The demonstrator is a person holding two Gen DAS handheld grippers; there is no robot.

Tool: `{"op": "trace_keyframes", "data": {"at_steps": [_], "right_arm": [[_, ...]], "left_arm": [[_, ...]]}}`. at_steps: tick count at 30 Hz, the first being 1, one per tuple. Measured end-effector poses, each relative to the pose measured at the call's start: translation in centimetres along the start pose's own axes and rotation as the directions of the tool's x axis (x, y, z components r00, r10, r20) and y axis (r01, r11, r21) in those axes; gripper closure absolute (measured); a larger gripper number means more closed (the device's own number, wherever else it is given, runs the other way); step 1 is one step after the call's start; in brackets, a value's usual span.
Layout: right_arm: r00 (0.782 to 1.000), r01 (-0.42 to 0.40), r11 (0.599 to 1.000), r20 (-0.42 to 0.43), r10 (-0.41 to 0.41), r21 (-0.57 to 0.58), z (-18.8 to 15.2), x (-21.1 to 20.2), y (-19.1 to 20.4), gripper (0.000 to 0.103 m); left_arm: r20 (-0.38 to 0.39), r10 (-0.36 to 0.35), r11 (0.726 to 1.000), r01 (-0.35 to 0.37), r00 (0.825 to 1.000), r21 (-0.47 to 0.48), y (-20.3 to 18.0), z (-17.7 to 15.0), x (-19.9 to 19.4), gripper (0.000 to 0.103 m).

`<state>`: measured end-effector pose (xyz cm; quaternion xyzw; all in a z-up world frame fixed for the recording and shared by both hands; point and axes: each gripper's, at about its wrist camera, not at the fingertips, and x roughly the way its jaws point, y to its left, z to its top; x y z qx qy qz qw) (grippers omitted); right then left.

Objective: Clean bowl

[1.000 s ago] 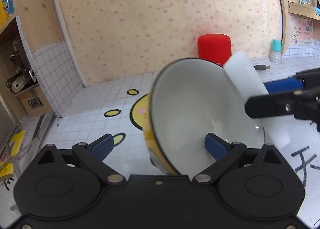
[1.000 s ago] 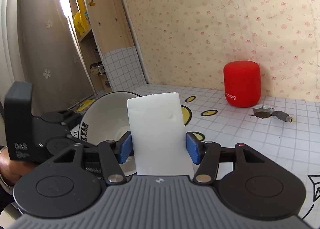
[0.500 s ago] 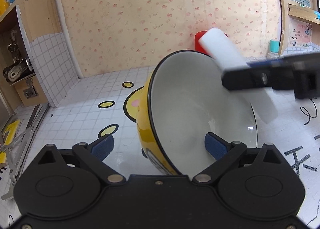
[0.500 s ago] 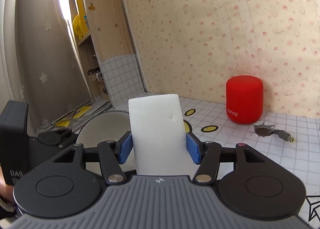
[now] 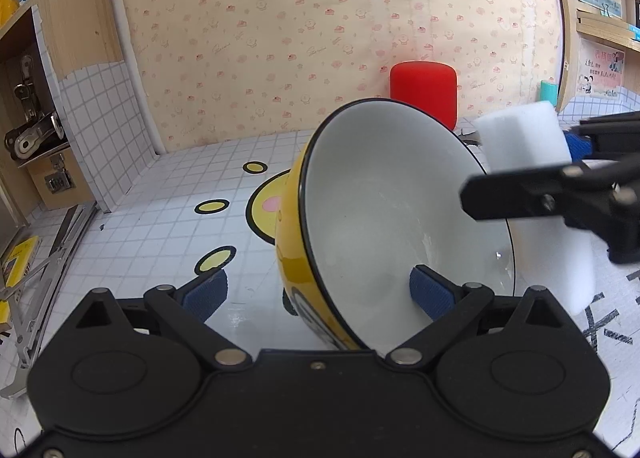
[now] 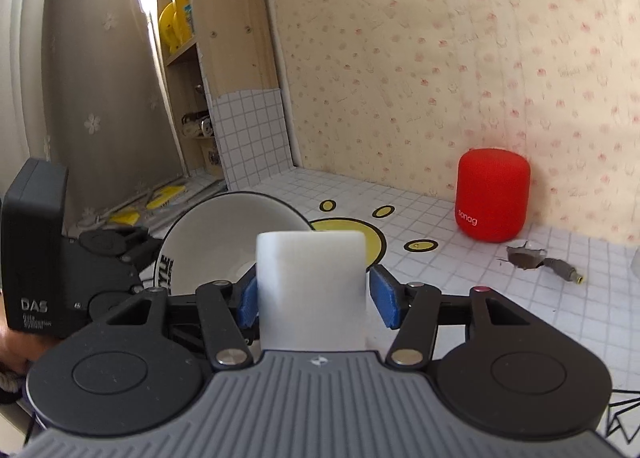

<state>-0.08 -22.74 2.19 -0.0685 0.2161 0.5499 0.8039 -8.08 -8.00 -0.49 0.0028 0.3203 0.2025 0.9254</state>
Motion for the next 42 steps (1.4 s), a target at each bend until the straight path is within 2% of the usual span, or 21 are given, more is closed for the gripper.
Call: {"op": "trace_keyframes", "data": {"at_steps": [4, 6, 7, 12, 16, 23, 29, 32, 36, 42], "right_arm": [[1.0, -0.023, 1.0, -0.01, 0.023, -0.012, -1.0, -1.0, 0.1, 0.042], [0.999, -0.036, 0.999, -0.018, 0.036, -0.017, -1.4, -1.5, 0.1, 0.03], [0.999, -0.036, 0.999, -0.021, 0.035, -0.028, -1.5, -1.8, 0.2, 0.028], [0.995, -0.102, 0.995, -0.019, 0.102, -0.009, -1.7, -2.8, -0.4, 0.028], [0.992, -0.124, 0.992, -0.023, 0.124, -0.014, -2.0, -3.3, -0.5, 0.028], [0.996, -0.081, 0.996, -0.027, 0.079, -0.041, -2.4, -4.1, -0.8, 0.028], [0.997, -0.03, 0.997, -0.069, 0.025, -0.071, -3.1, -4.9, -1.2, 0.023], [0.995, 0.015, 0.992, -0.094, -0.026, -0.123, -3.5, -5.0, -0.9, 0.021], [0.988, 0.034, 0.979, -0.142, -0.063, -0.202, -3.8, -5.0, -0.4, 0.02], [0.981, 0.016, 0.953, -0.18, -0.074, -0.304, -4.0, -5.0, 0.7, 0.02]], "left_arm": [[0.0, 0.0, 1.0, 0.0, 1.0, 0.0, 0.3, 0.2, 0.3, 0.004], [0.0, -0.001, 1.0, 0.001, 1.0, -0.003, 0.2, 0.2, 0.2, 0.004], [0.0, 0.001, 1.0, -0.001, 1.0, -0.002, 0.0, 0.1, 0.1, 0.004], [0.0, 0.003, 1.0, -0.003, 1.0, -0.004, 0.0, 0.1, 0.2, 0.004], [0.0, 0.001, 1.0, -0.001, 1.0, -0.003, 0.6, 0.2, 0.4, 0.004], [0.001, 0.002, 1.0, -0.002, 1.0, 0.0, 0.7, 0.3, 0.4, 0.004], [0.001, 0.003, 1.0, -0.003, 1.0, 0.0, 1.0, 0.4, 0.7, 0.004], [0.002, 0.004, 1.0, -0.004, 1.0, 0.002, 1.2, 0.5, 0.8, 0.004], [0.002, 0.002, 1.0, -0.002, 1.0, 0.001, 1.6, 0.6, 1.0, 0.004], [0.003, 0.007, 1.0, -0.007, 1.0, 0.006, 1.1, 0.5, 0.7, 0.004]]}}
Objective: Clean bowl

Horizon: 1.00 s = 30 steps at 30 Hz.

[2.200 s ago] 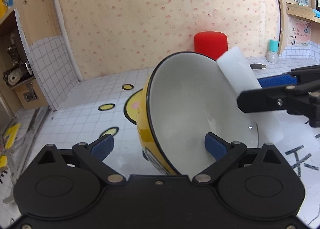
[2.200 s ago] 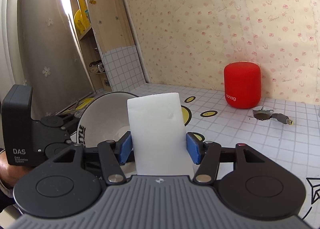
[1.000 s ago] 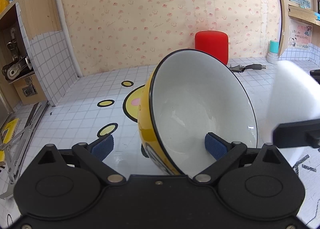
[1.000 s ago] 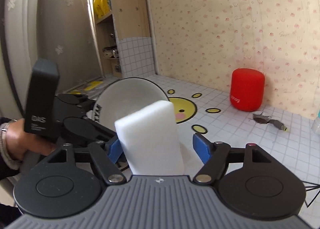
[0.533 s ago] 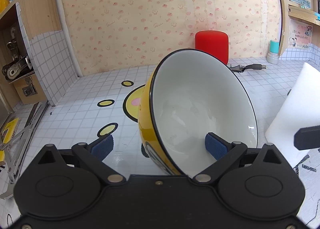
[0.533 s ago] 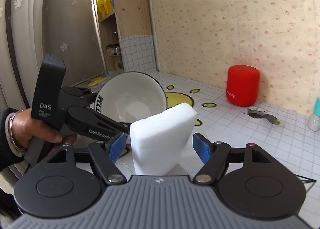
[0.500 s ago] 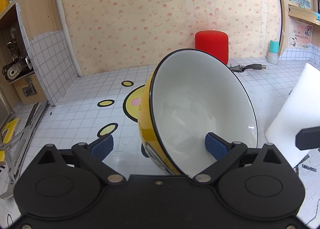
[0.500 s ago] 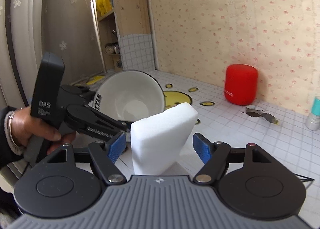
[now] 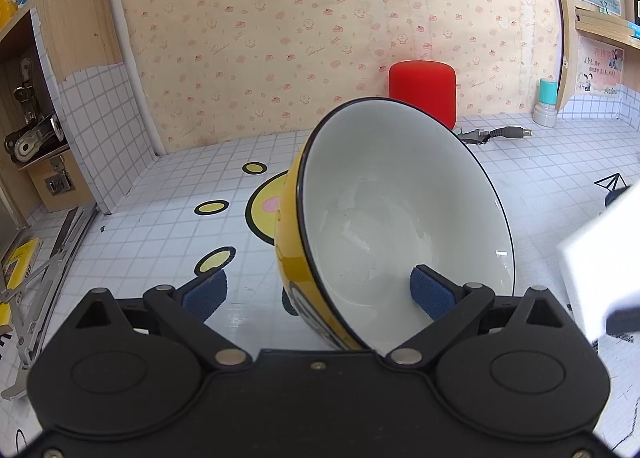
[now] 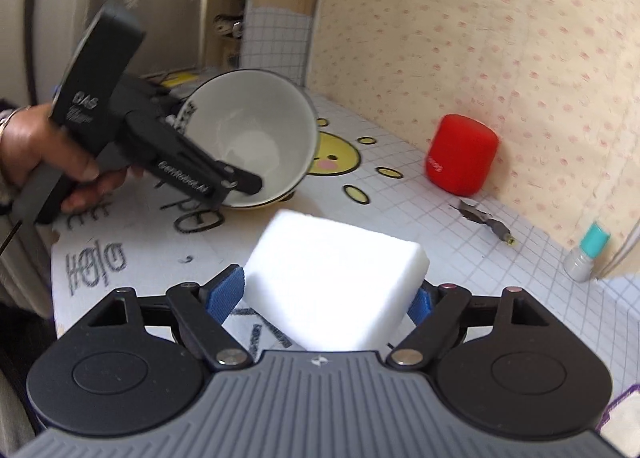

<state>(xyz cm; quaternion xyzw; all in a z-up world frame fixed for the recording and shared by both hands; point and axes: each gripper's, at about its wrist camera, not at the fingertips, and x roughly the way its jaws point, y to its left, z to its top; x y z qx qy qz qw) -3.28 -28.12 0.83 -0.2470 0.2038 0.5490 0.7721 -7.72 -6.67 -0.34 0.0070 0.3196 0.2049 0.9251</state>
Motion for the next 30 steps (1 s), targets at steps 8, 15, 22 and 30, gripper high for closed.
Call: {"op": "trace_keyframes", "data": {"at_steps": [8, 15, 22, 30], "right_arm": [[1.0, -0.015, 0.997, -0.001, 0.015, 0.072, 0.1, -0.2, -0.4, 0.065], [0.999, -0.033, 0.996, -0.02, 0.035, 0.079, -0.5, 0.5, 0.2, 0.083], [0.999, -0.016, 0.992, 0.052, 0.01, 0.125, 0.2, 0.4, -0.5, 0.083], [0.984, 0.129, 0.992, 0.122, -0.129, 0.004, 4.2, 1.7, -0.9, 0.083]], "left_arm": [[0.002, 0.008, 1.0, -0.008, 1.0, 0.005, -0.1, 0.0, 0.0, 0.004], [0.001, 0.007, 1.0, -0.007, 1.0, 0.006, 0.5, 0.3, 0.5, 0.004], [0.0, 0.009, 1.0, -0.009, 1.0, 0.005, 1.1, 0.6, 1.7, 0.003], [0.0, 0.01, 1.0, -0.01, 1.0, 0.006, -0.9, -0.4, -0.8, 0.002]]}}
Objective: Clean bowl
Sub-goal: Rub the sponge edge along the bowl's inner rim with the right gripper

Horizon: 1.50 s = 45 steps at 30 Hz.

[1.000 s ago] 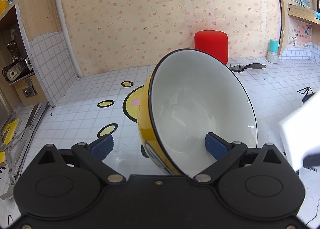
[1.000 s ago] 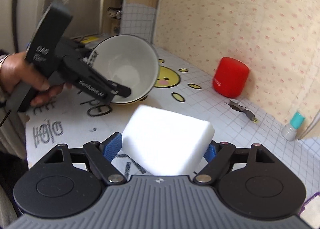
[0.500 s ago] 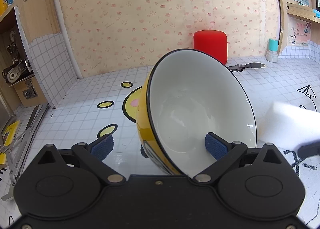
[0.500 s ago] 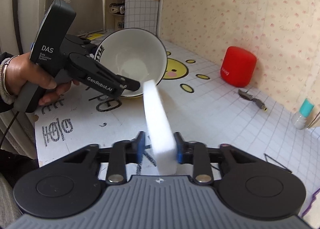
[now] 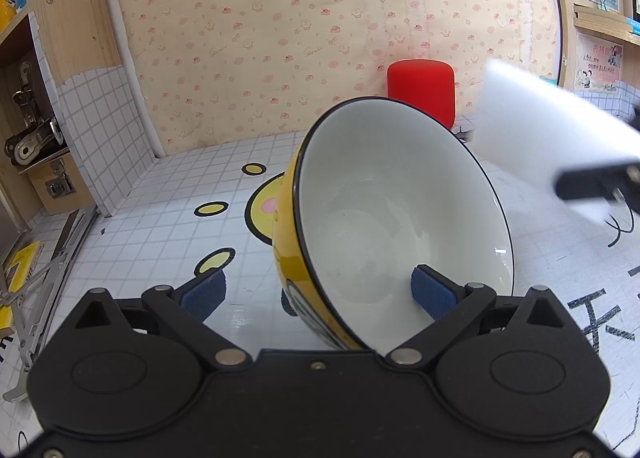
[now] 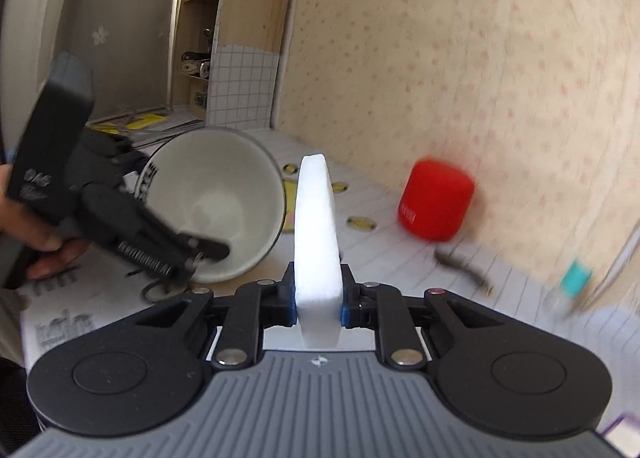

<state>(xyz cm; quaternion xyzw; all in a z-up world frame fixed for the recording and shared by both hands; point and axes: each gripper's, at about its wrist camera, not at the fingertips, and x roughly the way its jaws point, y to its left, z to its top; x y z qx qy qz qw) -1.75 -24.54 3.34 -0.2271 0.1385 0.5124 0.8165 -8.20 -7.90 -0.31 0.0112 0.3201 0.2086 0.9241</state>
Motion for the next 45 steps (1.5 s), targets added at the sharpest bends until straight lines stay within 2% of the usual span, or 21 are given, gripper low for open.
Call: {"op": "trace_keyframes", "data": {"at_steps": [6, 13, 17, 25, 34, 37, 45], "right_arm": [[0.999, 0.048, 0.99, 0.005, -0.048, -0.129, 1.6, 2.1, 1.6, 0.083], [0.992, 0.112, 0.96, -0.031, -0.124, -0.258, 0.2, 2.6, 3.6, 0.083], [0.99, 0.122, 0.957, -0.036, -0.136, -0.262, -0.3, 2.4, 3.6, 0.083], [0.988, 0.148, 0.952, 0.006, -0.152, -0.267, 1.6, 3.7, 3.8, 0.083], [0.987, 0.15, 0.96, -0.025, -0.16, -0.236, 0.0, 3.1, 3.4, 0.083], [0.987, 0.151, 0.959, -0.025, -0.161, -0.238, 0.0, 3.0, 3.4, 0.083], [0.987, 0.149, 0.958, -0.022, -0.159, -0.246, 0.0, 3.1, 3.5, 0.083]], "left_arm": [[-0.001, 0.002, 1.0, -0.002, 1.0, -0.001, -0.8, -0.4, -0.9, 0.002], [-0.001, 0.001, 1.0, -0.001, 1.0, -0.002, -1.0, -0.5, -1.2, 0.002], [-0.001, 0.002, 1.0, -0.002, 1.0, 0.0, -0.9, -0.4, -1.1, 0.002], [0.001, 0.005, 1.0, -0.005, 1.0, 0.004, -0.7, -0.4, -0.7, 0.002], [0.02, 0.015, 0.999, -0.016, 1.0, 0.034, -1.1, -0.2, -0.7, 0.003], [0.05, 0.046, 0.997, -0.049, 0.998, 0.054, -1.0, 0.0, -1.0, 0.003], [0.027, 0.023, 0.999, -0.023, 0.999, 0.033, 0.1, 0.7, 0.0, 0.004]]}}
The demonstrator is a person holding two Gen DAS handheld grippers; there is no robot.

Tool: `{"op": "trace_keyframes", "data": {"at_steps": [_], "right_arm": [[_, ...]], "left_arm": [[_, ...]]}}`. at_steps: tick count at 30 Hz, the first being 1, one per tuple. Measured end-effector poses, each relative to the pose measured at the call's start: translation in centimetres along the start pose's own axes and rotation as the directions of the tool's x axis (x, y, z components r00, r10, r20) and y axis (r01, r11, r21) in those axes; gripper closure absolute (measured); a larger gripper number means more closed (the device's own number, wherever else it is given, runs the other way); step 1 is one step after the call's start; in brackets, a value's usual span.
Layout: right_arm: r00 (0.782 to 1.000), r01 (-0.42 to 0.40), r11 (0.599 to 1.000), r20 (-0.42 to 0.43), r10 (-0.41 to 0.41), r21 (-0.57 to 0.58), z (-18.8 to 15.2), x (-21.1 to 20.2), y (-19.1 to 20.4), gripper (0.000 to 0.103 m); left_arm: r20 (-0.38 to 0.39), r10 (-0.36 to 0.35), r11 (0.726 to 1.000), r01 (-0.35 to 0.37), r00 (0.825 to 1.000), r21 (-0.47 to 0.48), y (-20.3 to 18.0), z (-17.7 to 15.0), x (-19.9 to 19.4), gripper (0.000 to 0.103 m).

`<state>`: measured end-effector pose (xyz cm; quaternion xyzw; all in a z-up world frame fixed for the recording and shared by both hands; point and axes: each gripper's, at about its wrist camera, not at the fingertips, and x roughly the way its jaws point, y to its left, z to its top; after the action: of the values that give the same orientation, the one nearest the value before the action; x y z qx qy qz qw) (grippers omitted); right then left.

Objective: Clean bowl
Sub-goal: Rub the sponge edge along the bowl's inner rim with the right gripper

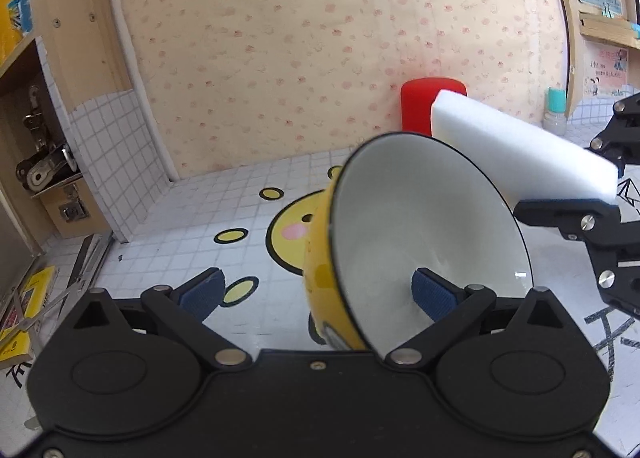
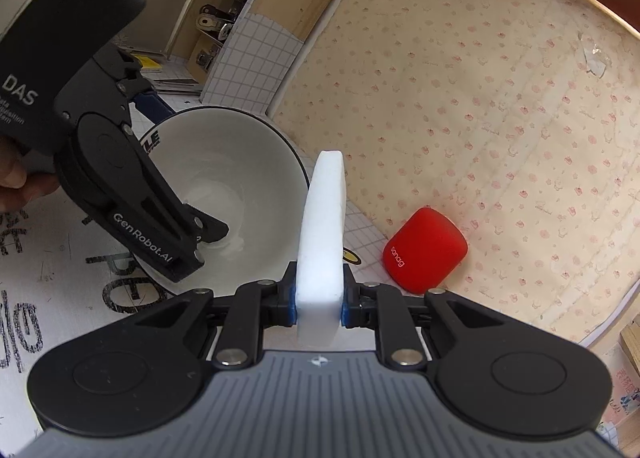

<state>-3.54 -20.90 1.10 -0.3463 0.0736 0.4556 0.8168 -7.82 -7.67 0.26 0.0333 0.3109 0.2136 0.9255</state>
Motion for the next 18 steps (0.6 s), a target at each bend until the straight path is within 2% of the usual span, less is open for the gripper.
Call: {"op": "trace_keyframes", "data": {"at_steps": [4, 8, 13, 18], "right_arm": [[1.0, -0.021, 1.0, -0.001, 0.021, -0.014, -0.1, 0.4, -0.5, 0.083], [1.0, -0.011, 1.0, 0.007, 0.011, -0.025, 0.5, 0.5, -0.4, 0.083], [1.0, -0.009, 0.999, 0.029, 0.01, -0.042, 1.9, 0.6, -0.3, 0.082], [1.0, -0.001, 1.0, 0.003, 0.001, -0.031, 0.9, 0.3, -0.1, 0.082]], "left_arm": [[0.008, -0.027, 0.999, 0.027, 1.0, -0.022, 0.1, -0.3, 0.1, 0.009], [0.014, -0.047, 0.998, 0.047, 0.999, -0.051, 0.0, -0.4, 0.1, 0.02], [0.003, -0.043, 0.997, 0.043, 0.999, -0.059, -0.3, -0.4, 0.2, 0.021], [-0.008, -0.06, 0.995, 0.06, 0.998, -0.076, -0.1, -0.4, 0.3, 0.021]]}}
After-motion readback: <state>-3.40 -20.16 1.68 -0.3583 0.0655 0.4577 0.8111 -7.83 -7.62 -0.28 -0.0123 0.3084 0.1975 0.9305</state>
